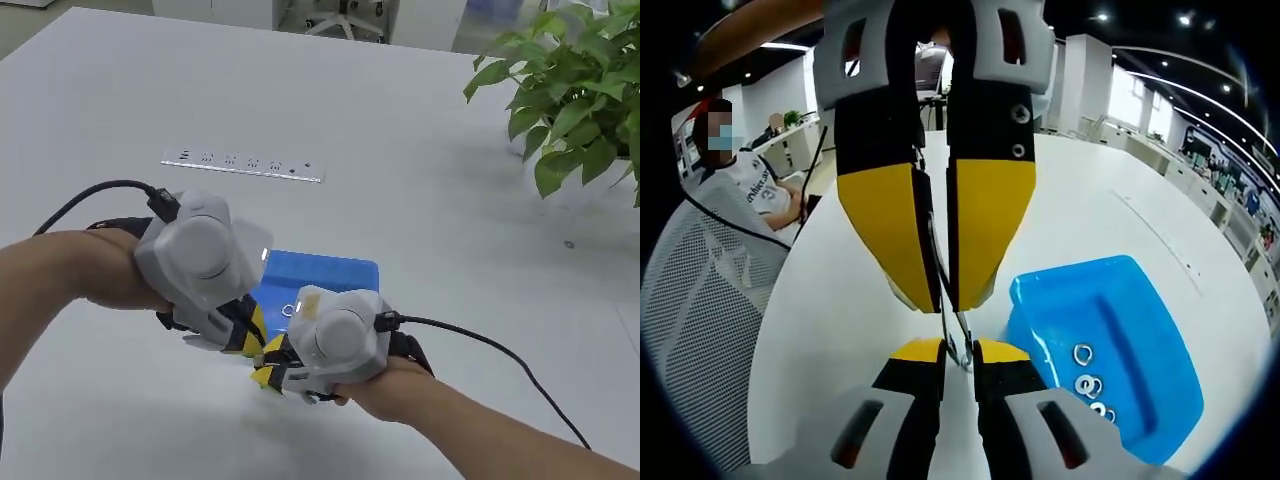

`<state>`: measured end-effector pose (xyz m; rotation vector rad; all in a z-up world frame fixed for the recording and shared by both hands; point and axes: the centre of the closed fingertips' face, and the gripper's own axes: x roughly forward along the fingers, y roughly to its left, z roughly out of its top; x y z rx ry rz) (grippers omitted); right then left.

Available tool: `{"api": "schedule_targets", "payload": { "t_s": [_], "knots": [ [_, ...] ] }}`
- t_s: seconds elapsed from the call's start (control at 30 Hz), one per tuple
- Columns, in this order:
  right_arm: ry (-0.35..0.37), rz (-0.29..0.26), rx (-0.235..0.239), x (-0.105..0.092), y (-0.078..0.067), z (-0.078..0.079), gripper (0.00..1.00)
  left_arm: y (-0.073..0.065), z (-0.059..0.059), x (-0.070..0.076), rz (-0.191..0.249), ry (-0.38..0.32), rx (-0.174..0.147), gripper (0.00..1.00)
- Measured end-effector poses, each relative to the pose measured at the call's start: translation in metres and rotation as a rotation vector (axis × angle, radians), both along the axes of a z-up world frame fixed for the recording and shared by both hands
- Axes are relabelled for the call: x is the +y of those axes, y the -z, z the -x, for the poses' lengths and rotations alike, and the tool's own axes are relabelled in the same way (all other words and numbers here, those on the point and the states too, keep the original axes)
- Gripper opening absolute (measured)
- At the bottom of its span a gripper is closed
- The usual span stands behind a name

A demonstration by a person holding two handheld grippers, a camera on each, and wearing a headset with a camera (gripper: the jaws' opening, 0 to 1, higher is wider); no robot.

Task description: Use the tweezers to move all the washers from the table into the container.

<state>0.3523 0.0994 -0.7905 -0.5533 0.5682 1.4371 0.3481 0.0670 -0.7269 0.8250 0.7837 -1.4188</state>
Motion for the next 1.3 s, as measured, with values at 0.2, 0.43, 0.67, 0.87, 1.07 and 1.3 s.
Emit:
{"api": "schedule_targets", "payload": {
  "t_s": [0.2,0.43,0.67,0.87,1.07,1.3],
  "knots": [
    [0.010,-0.007,-0.003,-0.002,-0.002,-0.001,0.12,0.000,-0.004,0.000,0.009,-0.013,-0.001,0.06],
    [0.023,-0.013,0.001,-0.002,-0.004,-0.002,0.10,0.000,-0.005,0.002,0.003,-0.009,0.004,0.06],
    [0.028,-0.014,0.008,-0.002,-0.003,-0.001,0.09,0.001,-0.004,0.003,0.003,-0.009,0.005,0.06],
    [0.019,-0.008,0.009,-0.002,-0.004,0.000,0.09,0.001,-0.004,0.002,-0.006,-0.003,-0.001,0.06],
    [0.016,-0.015,0.002,-0.003,-0.009,0.001,0.09,-0.003,-0.004,0.002,-0.012,0.003,-0.011,0.06],
    [0.010,-0.022,-0.011,-0.002,-0.019,0.002,0.09,-0.014,-0.003,0.003,-0.011,-0.003,-0.018,0.06]
  ]
}}
